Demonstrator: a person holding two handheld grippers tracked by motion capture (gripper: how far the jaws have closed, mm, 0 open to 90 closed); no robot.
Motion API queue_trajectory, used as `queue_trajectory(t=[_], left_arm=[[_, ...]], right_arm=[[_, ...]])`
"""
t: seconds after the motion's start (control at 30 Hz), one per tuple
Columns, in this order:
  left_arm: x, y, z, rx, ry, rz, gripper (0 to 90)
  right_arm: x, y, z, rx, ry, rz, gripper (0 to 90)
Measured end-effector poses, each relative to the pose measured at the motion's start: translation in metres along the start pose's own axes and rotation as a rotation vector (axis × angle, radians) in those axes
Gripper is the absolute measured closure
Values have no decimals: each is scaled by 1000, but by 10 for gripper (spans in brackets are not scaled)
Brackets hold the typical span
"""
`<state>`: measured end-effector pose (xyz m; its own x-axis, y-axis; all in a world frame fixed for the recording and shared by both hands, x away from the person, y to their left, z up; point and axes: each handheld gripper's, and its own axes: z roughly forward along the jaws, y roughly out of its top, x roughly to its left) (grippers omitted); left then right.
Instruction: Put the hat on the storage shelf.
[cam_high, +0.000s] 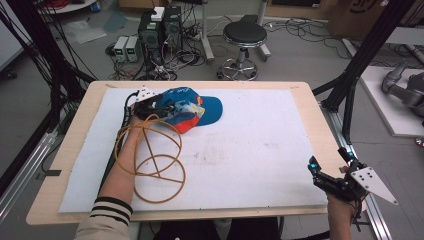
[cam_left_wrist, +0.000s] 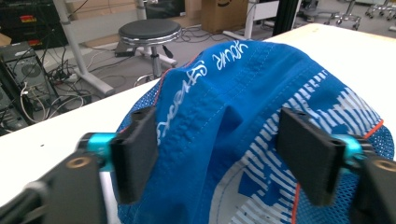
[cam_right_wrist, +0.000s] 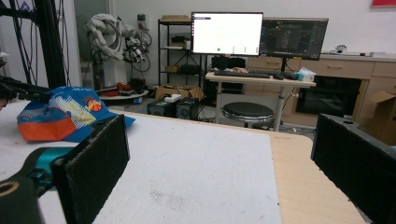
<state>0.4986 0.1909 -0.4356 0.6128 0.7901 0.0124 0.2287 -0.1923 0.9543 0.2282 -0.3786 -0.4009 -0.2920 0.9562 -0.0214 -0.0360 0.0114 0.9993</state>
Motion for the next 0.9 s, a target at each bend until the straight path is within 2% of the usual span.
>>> queue_trajectory(t=[0.1, 0.33, 0.4, 0.5, 0.67, 0.73, 0.9], left_arm=[[-1, 0, 0, 16, -7, 13, 457], [-2, -1, 0, 36, -6, 15, 710], [-1, -1, 1, 41, -13, 16, 748], [-1, 0, -1, 38, -14, 25, 725], [2, 2, -4, 28, 3, 34, 526], [4, 1, -4, 39, 6, 33, 487], [3, -3, 0, 70, 22, 61, 444]], right_arm=[[-1, 0, 0, -3, 0, -1, 41], [-1, 0, 0, -1, -1, 0, 41], [-1, 0, 0, 0, 0, -1, 41], [-1, 0, 0, 0, 0, -1, 41], [-1, -1, 0, 2, 0, -1, 41], [-2, -1, 0, -1, 0, -4, 41], [-2, -1, 0, 1, 0, -5, 41]])
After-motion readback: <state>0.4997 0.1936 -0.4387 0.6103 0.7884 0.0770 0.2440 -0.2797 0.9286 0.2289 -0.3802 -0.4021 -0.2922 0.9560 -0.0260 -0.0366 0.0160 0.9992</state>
